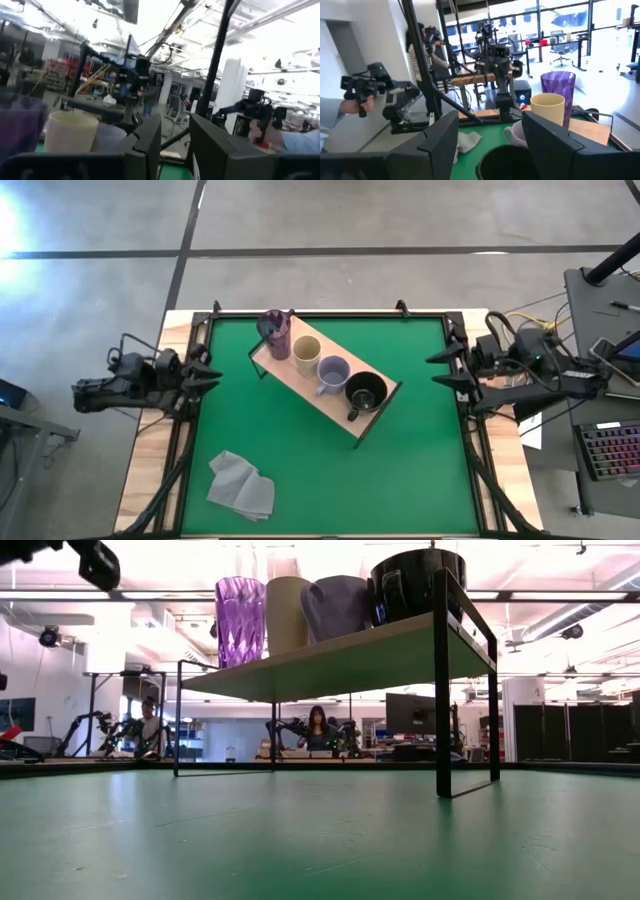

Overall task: Stack small to large cups/mugs on shelf
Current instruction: Return to Home Position

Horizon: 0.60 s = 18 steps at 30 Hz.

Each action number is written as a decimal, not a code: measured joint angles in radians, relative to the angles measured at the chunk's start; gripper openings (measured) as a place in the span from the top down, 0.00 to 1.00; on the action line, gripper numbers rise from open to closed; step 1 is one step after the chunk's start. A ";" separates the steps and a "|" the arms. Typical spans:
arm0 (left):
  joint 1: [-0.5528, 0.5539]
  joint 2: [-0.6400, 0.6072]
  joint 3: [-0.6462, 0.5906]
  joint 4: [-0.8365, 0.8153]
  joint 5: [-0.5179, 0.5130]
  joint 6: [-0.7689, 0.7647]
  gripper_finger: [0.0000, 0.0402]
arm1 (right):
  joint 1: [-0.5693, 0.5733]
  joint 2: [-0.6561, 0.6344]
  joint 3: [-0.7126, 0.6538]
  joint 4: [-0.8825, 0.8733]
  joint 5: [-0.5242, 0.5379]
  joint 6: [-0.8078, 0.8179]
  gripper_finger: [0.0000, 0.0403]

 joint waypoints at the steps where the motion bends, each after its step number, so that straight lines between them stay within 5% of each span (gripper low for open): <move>1: 0.000 -0.020 -0.019 -0.001 -0.006 -0.010 0.78 | 0.000 -0.019 -0.017 0.005 0.000 0.001 0.47; 18: 0.000 -0.067 -0.186 -0.087 -0.014 -0.069 0.78 | 0.000 -0.378 -0.308 0.103 -0.022 0.038 0.47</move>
